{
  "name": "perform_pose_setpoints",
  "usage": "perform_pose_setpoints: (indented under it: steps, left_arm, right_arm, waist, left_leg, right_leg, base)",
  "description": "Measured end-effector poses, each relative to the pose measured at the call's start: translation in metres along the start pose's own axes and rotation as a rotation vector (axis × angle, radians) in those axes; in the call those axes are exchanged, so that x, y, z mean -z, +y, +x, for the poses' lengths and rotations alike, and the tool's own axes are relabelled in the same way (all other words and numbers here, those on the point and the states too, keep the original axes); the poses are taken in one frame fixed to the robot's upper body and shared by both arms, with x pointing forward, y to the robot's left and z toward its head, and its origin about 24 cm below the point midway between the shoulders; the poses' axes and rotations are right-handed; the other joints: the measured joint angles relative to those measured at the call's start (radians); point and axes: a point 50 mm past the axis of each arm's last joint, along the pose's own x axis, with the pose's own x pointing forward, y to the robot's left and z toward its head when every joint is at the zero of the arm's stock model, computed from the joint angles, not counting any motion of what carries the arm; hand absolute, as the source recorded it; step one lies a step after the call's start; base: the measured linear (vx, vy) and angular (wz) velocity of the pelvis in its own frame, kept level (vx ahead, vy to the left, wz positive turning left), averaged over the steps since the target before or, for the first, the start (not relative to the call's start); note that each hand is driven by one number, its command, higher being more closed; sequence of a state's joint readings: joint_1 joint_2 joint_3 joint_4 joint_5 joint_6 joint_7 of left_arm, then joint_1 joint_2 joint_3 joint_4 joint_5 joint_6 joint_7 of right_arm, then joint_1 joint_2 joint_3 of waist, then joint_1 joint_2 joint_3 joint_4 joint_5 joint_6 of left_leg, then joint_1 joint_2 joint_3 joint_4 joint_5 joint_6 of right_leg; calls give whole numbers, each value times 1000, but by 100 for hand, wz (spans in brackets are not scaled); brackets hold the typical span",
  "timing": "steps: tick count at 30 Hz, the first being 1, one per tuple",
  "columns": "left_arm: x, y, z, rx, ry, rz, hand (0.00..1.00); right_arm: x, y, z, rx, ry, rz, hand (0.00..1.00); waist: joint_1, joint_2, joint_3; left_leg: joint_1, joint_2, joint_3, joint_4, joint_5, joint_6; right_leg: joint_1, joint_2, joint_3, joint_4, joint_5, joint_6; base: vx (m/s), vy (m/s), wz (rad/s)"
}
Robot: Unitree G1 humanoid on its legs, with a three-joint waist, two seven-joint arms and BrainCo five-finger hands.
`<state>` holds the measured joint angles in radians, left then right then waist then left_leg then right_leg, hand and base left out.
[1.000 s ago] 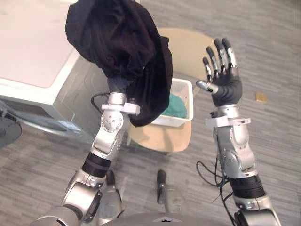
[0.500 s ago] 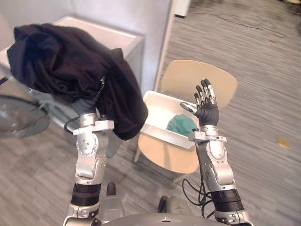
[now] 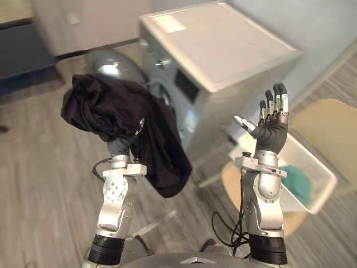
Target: Pick up the laundry basket with both hands and put the clothes into the washing machine.
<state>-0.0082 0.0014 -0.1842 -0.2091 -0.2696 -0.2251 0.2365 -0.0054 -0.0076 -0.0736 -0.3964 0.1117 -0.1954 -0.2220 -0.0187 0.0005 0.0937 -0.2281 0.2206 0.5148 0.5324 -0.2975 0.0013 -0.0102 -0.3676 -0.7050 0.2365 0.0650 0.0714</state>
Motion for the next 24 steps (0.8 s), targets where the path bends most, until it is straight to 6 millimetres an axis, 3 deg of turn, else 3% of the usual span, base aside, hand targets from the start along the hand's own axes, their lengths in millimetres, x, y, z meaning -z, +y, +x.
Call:
perform_pose_setpoints:
  steps: [1,2,3,4,6,8,10,12,13,14,15,16,17,18,19,20,21,24]
  left_arm:
    - [3,-1,-1,4,14,1,100]
    - [16,-8,-5,31,73,-4,100]
    - [21,-12,-7,50,93,-4,100]
    - [24,-19,-9,88,109,-9,100]
    - [25,-21,-10,111,115,-7,100]
    - [26,-19,-11,121,122,7,100]
    - [26,-20,-11,125,124,9,100]
    - [26,-22,-10,136,121,8,100]
    - [26,-23,-10,139,119,8,100]
    - [25,-24,-9,145,118,8,100]
    - [29,-29,-10,152,131,7,100]
    - [33,-31,-11,152,147,4,100]
    - [39,-34,-12,143,173,-9,100]
    - [42,-35,-13,132,194,-20,100]
    - [44,-33,-18,112,206,-29,100]
    - [44,-31,-20,104,211,-29,100]
    - [46,-26,-26,84,229,-25,100]
    - [49,-18,-31,52,249,-15,100]
  right_arm:
    - [0,-2,-1,4,3,-5,0]
    - [1,-13,-6,38,19,-38,0]
    - [2,-19,-10,59,31,-52,0]
    - [-1,-30,-20,91,45,-82,0]
    - [-5,-35,-25,104,42,-95,0]
    - [-6,-35,-25,109,26,-92,0]
    - [-5,-36,-26,111,31,-93,0]
    - [-4,-37,-26,111,37,-98,0]
    - [-3,-37,-26,111,39,-105,0]
    - [-3,-39,-28,115,43,-134,0]
    - [-2,-44,-32,126,61,-173,0]
    - [-1,-46,-35,137,78,-180,0]
    - [-1,-48,-40,155,98,-187,0]
    - [-7,-48,-42,164,90,-194,0]
    - [-17,-48,-45,189,52,-221,0]
    - [-24,-48,-45,206,26,-224,0]
    - [-41,-49,-46,252,-46,-251,0]
    - [-53,-54,-52,308,-86,-296,0]
  waist:
    - [-1,1,1]
    - [-22,12,6]
    - [-40,20,5]
    - [-86,18,6]
    - [-105,2,9]
    - [-99,-6,24]
    - [-102,5,35]
    - [-104,13,38]
    - [-106,13,37]
    - [-117,12,32]
    - [-148,29,30]
    - [-158,48,29]
    - [-175,49,32]
    - [-174,48,35]
    - [-149,47,38]
    - [-137,46,38]
    - [-121,45,40]
    - [-108,35,44]
  left_leg:
    - [1,-25,-19,-6,-1,8]
    - [24,-108,-109,-62,8,37]
    - [26,-125,-148,-84,17,50]
    - [30,-182,-259,-154,55,75]
    - [62,-240,-315,-232,85,94]
    - [130,-292,-342,-310,92,104]
    - [188,-303,-345,-343,70,106]
    - [257,-304,-337,-369,32,88]
    - [275,-306,-335,-371,21,79]
    - [312,-313,-332,-367,-8,53]
    - [329,-301,-316,-306,-38,25]
    - [308,-277,-297,-238,-45,17]
    - [243,-239,-230,-25,-12,-17]
    - [191,-190,-178,175,81,-16]
    - [135,-94,-116,435,183,-5]
    - [118,-50,-94,544,198,2]
    - [65,31,-90,728,205,2]
    - [-19,119,-68,784,191,10]
  right_leg:
    - [-4,-21,31,35,-1,-10]
    - [-74,-71,248,225,13,-161]
    - [-109,-48,382,295,-28,-158]
    - [-173,73,643,413,-172,-91]
    - [-234,169,756,451,-252,-58]
    - [-317,235,700,434,-313,-58]
    - [-372,278,556,372,-315,-75]
    - [-398,300,327,236,-270,-113]
    - [-397,301,271,204,-252,-134]
    - [-396,320,234,170,-219,-192]
    - [-372,330,247,164,-166,-248]
    - [-348,333,229,155,-172,-245]
    - [-302,340,237,149,-201,-239]
    - [-247,357,265,132,-214,-235]
    - [-168,392,341,92,-221,-227]
    - [-130,409,374,77,-227,-222]
    - [-53,422,440,53,-233,-221]
    - [27,408,600,-7,-242,-204]
  base:
    - [43,407,167]
    - [40,276,154]
    - [85,241,266]
    - [69,90,220]
    - [138,101,161]
    - [243,105,60]
    - [277,62,15]
    - [378,66,-10]
    - [444,74,-15]
    - [567,72,17]
    - [763,78,26]
    - [681,51,35]
    - [670,32,0]
    - [660,25,-60]
    - [655,42,-101]
    - [734,107,-165]
    - [565,127,-141]
    - [503,210,-160]
